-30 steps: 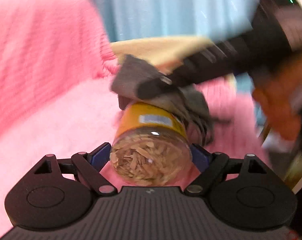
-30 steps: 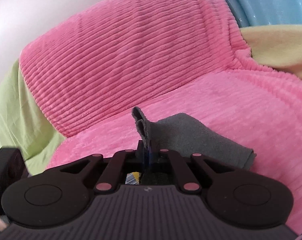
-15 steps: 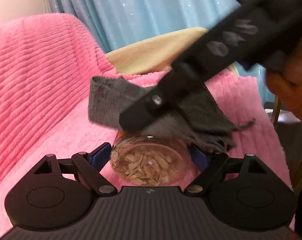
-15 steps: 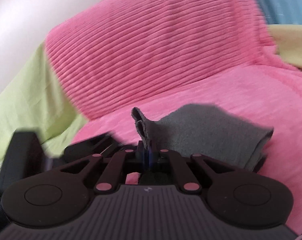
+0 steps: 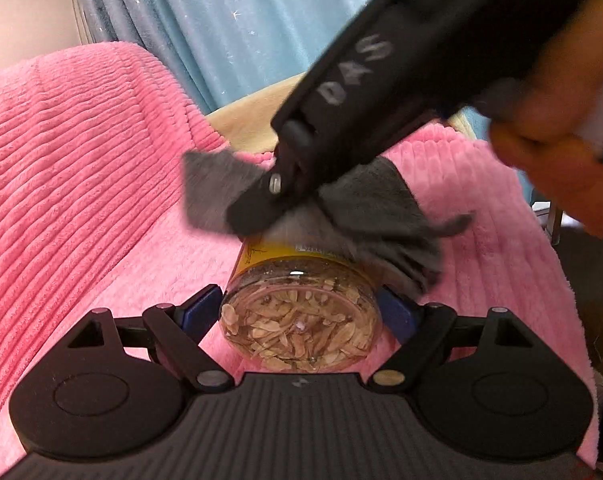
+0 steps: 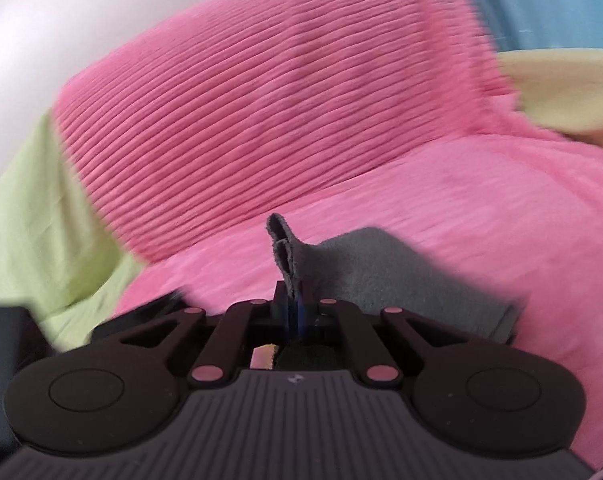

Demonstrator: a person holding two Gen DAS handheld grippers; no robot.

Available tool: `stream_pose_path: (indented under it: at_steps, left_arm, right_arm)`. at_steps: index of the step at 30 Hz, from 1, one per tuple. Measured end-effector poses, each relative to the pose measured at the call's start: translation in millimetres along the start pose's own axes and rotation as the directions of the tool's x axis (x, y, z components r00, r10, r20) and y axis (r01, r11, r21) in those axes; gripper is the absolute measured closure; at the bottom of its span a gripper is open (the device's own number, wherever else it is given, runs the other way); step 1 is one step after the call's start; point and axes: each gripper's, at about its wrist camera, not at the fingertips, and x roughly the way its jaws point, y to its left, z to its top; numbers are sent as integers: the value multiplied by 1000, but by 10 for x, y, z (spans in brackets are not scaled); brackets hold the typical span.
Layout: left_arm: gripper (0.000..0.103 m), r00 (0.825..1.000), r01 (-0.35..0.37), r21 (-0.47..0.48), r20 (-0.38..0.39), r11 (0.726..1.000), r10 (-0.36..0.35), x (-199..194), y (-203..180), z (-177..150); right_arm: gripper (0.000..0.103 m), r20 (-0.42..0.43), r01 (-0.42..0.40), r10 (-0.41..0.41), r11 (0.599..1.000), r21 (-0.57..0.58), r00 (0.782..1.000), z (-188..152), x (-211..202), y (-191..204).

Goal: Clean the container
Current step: 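Wipe the jar's base and side with the right gripper's cloth while the left gripper holds it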

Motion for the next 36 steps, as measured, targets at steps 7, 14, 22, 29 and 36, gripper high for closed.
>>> stream_pose_path:
  at_steps: [7,14,22,29,36]
  left_arm:
    - [16,988,138,-346,-21,928,-155,69,394,-112]
    - [18,988,136,-340,-20,931,-152,59,362,-136]
    - [18,998,-22,25,-60,999,24,45,-75,-57]
    - [18,997,-53,113,-46,992,58,64,-219,-46]
    - [18,997,-59,140,-44,988,66,52,-290,-40]
  right_arm:
    - [102,21,21,-21,1000,18,1000,-1,-4,-62]
    - [101,9,-7,6,999,34,1000,-25,-28,-42]
    - [102,-53,-100,99,994,-33,994,-66,-24,126]
    - [100,4,-17,17,996,87,1000,27,-71,-100]
    - [102,-46,-96,97,995,28,994,30,12,67]
